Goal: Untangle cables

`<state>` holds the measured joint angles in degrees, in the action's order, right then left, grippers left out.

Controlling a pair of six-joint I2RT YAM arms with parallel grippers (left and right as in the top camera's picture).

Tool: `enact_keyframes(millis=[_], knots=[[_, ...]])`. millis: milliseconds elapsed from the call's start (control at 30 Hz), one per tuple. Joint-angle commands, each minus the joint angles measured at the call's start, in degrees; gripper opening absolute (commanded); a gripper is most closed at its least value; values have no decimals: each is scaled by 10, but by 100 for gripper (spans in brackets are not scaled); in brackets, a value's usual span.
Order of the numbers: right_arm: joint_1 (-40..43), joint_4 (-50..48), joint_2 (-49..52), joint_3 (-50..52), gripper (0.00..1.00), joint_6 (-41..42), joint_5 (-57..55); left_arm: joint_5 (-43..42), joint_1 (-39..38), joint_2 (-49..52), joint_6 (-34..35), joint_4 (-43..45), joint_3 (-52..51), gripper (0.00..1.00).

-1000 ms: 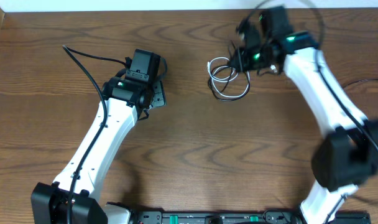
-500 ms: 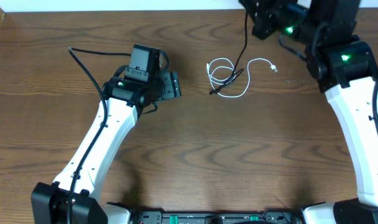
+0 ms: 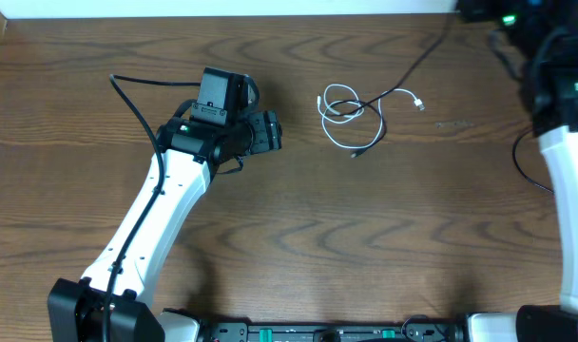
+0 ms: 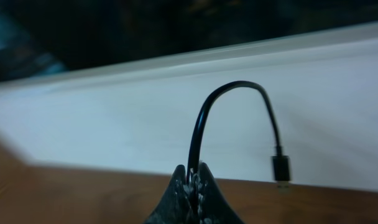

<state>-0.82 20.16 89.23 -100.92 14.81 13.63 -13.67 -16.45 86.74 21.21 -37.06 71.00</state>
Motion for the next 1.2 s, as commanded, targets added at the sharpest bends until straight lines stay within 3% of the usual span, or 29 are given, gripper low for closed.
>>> enact_keyframes(millis=[0, 167, 267, 500, 767, 867, 1000, 1167], knots=[[78, -6, -5, -4, 1, 71, -45, -7, 2, 1, 5, -2, 5, 77], [174, 20, -5, -4, 1, 176, 21, -7, 2, 1, 5, -2, 5, 77], [183, 41, -4, -4, 1, 150, 60, -7, 2, 1, 5, -1, 5, 77], [180, 109, 6, -4, 1, 86, 14, -7, 2, 1, 5, -2, 5, 77], [158, 130, 45, -3, 2, 17, 344, -7, 1, 1, 5, -1, 5, 77], [112, 101, 61, -3, 1, 16, 417, -31, 1, 1, 5, 10, 5, 83], [44, 56, 65, -3, 4, -1, 408, -53, 0, 1, 5, 37, 5, 85], [-24, 129, 72, -3, 4, -9, 237, -51, 0, 1, 3, 32, 5, 85]])
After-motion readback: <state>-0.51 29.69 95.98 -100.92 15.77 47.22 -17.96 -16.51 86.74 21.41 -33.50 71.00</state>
